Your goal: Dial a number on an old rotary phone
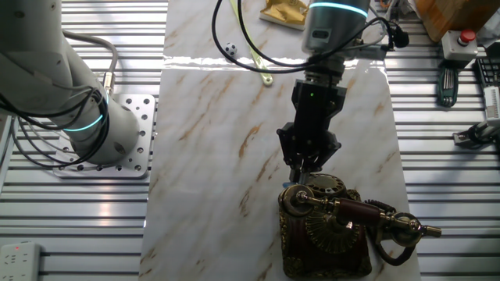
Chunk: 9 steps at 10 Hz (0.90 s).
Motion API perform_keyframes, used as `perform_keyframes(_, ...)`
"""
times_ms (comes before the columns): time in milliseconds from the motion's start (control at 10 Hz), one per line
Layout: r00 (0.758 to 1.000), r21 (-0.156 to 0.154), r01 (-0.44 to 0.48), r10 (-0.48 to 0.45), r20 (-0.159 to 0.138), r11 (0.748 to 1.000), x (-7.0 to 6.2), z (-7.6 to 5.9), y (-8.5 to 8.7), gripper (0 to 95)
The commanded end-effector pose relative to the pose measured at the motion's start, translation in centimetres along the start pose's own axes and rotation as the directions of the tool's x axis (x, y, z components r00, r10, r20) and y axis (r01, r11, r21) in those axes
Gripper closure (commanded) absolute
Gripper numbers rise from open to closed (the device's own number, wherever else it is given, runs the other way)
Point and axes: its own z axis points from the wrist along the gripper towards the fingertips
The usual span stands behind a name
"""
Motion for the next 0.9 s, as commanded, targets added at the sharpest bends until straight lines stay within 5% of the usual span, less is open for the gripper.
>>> perform_keyframes(100,1.0,-0.001,0.0,0.0,0.002,1.0,-0.1,0.05,0.01,95.0)
perform_keyframes(900,1.0,-0.012,-0.005,0.006,0.006,1.0,-0.28,0.18,0.03,95.0)
